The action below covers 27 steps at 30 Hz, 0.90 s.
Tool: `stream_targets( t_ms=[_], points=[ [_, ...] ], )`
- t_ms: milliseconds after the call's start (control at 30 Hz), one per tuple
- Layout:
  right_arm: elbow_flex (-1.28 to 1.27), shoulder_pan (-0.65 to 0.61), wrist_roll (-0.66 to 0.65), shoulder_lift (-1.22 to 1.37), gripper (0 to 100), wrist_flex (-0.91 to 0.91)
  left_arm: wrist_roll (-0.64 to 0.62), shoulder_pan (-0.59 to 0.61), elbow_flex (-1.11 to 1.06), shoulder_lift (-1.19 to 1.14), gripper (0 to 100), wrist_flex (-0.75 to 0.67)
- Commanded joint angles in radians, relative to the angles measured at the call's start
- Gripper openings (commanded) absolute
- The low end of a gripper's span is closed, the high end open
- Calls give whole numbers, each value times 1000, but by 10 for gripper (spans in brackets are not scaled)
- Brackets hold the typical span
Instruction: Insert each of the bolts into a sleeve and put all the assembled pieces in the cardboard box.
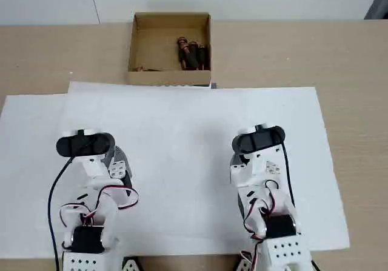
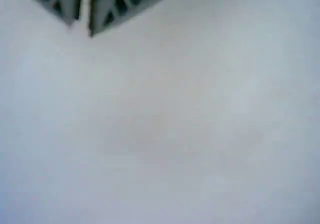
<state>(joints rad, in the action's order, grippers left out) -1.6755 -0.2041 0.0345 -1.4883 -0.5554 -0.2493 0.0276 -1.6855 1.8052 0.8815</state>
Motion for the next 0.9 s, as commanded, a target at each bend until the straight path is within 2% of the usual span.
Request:
stream_targets(
  t_ms=[0,367,867],
  points=[
    [-14,-8,3,-58,2,10,-8,3,4,9,6,6],
    [-15,-10,9,-134,3,-102,-8,3,4,9,6,6],
    [-15,-5,9,-136,3,-111,-8,3,4,9,6,6]
  ],
)
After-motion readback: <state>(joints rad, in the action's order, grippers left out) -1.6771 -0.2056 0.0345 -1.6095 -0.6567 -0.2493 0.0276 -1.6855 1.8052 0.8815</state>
